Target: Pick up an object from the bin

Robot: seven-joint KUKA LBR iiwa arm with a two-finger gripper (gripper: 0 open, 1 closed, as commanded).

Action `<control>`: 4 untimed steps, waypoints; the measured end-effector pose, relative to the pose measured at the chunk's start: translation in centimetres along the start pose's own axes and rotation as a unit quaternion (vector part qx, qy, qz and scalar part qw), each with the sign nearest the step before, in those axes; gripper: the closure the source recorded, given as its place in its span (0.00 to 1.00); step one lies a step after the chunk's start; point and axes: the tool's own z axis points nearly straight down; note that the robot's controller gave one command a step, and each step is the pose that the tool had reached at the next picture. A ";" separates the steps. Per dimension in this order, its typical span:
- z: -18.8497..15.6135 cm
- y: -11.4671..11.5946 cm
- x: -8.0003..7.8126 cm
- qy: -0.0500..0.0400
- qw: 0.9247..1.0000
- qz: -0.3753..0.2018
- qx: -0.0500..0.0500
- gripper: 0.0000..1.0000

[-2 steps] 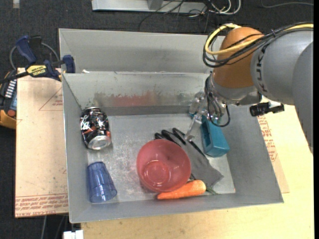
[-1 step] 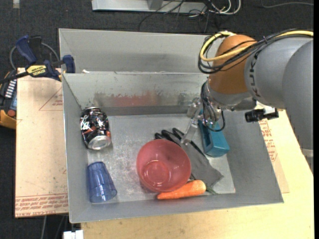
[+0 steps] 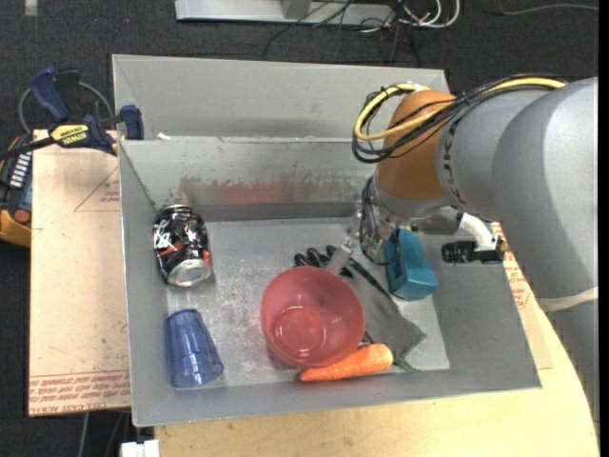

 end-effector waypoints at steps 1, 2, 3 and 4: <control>-0.3 0.6 -0.4 0.000 0.998 -0.057 0.000 1.00; -0.3 0.6 -0.4 0.000 0.998 -0.057 0.000 1.00; -0.5 0.5 -0.4 0.001 0.998 -0.057 0.001 1.00; -2.0 0.4 -0.2 0.004 0.998 -0.057 0.002 1.00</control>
Offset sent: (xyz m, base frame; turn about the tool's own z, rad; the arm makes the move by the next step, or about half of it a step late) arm 0.0000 0.0000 0.0000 0.0000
